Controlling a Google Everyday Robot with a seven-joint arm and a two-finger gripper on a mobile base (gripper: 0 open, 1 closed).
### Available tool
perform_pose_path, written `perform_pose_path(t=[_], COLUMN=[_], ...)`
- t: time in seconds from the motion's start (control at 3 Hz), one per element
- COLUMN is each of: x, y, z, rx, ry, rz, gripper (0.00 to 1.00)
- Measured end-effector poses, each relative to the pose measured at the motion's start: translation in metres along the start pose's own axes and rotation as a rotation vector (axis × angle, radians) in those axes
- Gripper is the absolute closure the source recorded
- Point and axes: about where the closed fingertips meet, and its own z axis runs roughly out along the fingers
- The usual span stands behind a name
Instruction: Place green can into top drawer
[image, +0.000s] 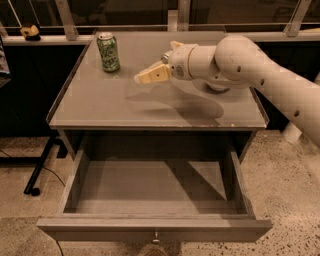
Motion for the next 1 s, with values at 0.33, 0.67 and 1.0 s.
perform_pose_path(t=[0.33,0.67,1.0], x=[-0.006,-0.007,-0.011], y=[-0.011,-0.017,-0.015], z=[0.021,0.043,0.064], rx=[0.006,0.014,0.002], ry=[-0.024,-0.020,-0.022], rz=[-0.009,-0.013,-0.015], gripper=[0.00,0.00,0.00])
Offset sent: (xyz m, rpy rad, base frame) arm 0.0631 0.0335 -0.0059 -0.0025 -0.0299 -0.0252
